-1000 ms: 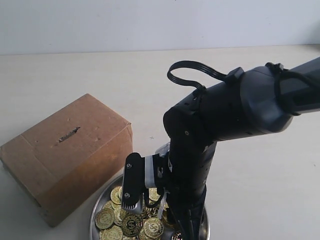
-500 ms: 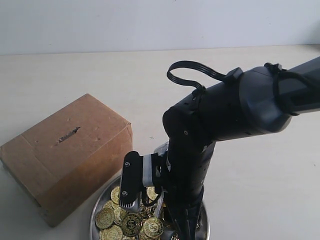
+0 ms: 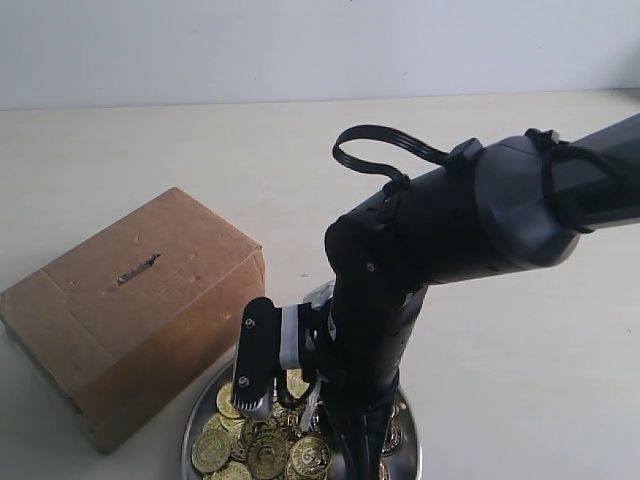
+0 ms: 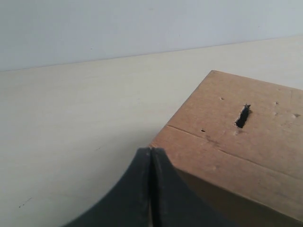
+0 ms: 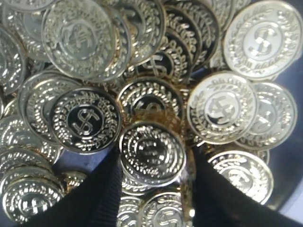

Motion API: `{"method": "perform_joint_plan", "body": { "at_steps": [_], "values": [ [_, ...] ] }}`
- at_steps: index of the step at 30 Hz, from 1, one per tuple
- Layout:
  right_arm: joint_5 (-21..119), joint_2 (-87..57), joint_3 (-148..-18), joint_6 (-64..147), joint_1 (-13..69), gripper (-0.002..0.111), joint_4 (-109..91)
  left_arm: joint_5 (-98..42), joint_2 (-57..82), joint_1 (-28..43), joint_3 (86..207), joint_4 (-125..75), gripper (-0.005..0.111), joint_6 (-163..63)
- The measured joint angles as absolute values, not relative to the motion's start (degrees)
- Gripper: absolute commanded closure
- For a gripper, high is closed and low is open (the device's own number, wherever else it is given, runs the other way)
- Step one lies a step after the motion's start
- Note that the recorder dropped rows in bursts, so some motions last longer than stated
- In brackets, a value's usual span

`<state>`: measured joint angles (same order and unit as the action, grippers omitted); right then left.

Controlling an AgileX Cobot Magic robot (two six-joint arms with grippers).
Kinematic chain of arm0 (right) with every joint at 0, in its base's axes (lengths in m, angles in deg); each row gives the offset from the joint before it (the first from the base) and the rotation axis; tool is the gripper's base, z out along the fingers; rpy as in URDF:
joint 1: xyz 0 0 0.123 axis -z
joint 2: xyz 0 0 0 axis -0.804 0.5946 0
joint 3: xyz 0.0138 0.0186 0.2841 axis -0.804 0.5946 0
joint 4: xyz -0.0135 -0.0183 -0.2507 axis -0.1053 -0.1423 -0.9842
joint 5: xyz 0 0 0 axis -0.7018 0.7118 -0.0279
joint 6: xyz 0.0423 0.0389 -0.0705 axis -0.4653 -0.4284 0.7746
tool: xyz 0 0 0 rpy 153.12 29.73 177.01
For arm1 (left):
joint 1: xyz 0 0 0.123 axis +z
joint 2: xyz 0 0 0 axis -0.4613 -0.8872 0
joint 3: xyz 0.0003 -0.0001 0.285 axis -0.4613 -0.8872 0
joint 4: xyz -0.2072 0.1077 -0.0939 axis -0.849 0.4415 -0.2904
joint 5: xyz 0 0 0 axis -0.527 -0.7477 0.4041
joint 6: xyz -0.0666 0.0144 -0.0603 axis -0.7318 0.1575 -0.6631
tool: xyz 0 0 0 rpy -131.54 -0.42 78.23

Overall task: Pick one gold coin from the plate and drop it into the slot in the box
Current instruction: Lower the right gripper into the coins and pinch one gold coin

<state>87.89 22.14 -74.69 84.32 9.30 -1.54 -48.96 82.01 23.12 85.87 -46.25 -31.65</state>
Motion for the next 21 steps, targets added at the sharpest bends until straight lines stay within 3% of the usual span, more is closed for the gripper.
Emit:
{"method": "perform_joint_plan", "body": {
  "at_steps": [21],
  "values": [
    [85.5,22.4,-74.7,84.3,9.3,0.094,-1.5,-49.0,82.0,23.1,85.9,-46.3,0.107,-31.7]
  ]
}}
